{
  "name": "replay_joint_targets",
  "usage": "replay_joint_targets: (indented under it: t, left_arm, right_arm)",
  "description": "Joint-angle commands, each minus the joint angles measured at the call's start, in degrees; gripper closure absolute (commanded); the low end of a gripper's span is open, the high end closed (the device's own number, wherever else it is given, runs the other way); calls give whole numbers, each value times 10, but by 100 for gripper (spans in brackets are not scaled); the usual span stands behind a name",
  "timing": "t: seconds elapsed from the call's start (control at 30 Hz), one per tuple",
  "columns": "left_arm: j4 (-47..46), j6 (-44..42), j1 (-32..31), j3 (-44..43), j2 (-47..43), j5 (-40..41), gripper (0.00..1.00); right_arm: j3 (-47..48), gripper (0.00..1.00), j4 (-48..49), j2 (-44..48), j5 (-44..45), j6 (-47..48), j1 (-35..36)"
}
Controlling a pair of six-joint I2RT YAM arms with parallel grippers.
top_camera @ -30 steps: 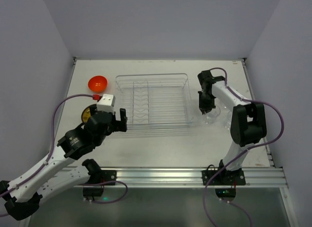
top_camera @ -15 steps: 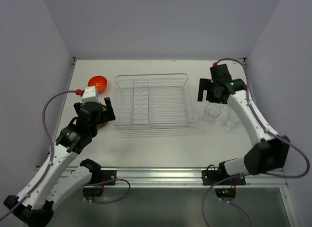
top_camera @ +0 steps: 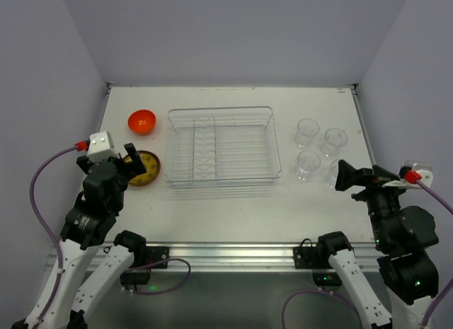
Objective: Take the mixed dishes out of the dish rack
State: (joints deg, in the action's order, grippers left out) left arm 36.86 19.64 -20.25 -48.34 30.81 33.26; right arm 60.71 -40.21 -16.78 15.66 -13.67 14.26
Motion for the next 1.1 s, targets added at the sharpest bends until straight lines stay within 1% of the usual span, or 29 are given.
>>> replay_joint_targets:
  t: [0.0, 0.03, 0.07, 0.1, 0.17, 0.2, 0.27, 0.3, 0.33, 0.37, 0.47, 0.5, 0.57, 0.63, 0.73, 0.83, 0.87, 0.9, 1.07]
  left_arm:
    - [-58, -51, 4, 3, -46, -13, 0]
    - [-69, -55, 4, 8, -58, -43, 0]
    - [-81, -57, 4, 11, -62, -56, 0]
    - [-80, -57, 4, 16, -64, -62, 0]
    - [-70, -35, 4, 24, -64, -44, 0]
    - [-66, -28, 4, 25, -63, -38, 0]
    - [-60, -43, 4, 15, -58, -41, 0]
    - [-41, -46, 4, 7, -57, -36, 0]
    - [-36, -43, 4, -2, -61, -9, 0]
    - [-33, -46, 4, -1, -67, -2, 0]
    - [-51, -72, 4, 17, -96, -7, 0]
    - [-58, -76, 4, 18, -101, -6, 0]
    - [-67, -75, 4, 29, -121, 1, 0]
    - [-85, -77, 4, 45, -143, -13, 0]
    - [-107, -91, 4, 62, -159, -25, 0]
    - [-97, -84, 4, 47, -160, -32, 0]
    - [-87, -80, 5, 40, -160, -37, 0]
    - [-84, -75, 4, 33, -164, -49, 0]
    - [-75, -86, 4, 25, -170, -81, 0]
  right_arm:
    - [-7, 1, -90, -21, 43, 0, 1]
    - [-12, 1, -94, -24, 32, -26, 1]
    - [-27, 1, -96, -27, -14, -32, 1]
    - [-37, 1, -95, -28, -35, -30, 1]
    - [-69, 1, -75, -24, -46, -31, 2]
    - [-69, 1, -76, -24, -42, -37, 1]
    - [-67, 1, -78, -23, -44, -32, 2]
    - [-66, 1, -75, -20, -28, -32, 1]
    - [-69, 1, -71, -12, -23, -32, 1]
    - [-83, 1, -52, -8, -23, -29, 1]
    - [-75, 1, -49, -18, -42, -22, 2]
    - [-67, 1, -57, -21, -39, -22, 1]
    - [-66, 1, -58, -20, -3, -24, 1]
    - [-72, 1, -43, -17, -10, -22, 1]
    - [-60, 1, -51, -20, -25, -20, 1]
    - [-44, 1, -72, -15, 8, 4, 1]
    - [-36, 1, -79, -12, 34, 5, 1]
    - [-33, 1, -83, -3, 37, 10, 1]
    - [-30, 1, -73, 22, 3, 52, 1]
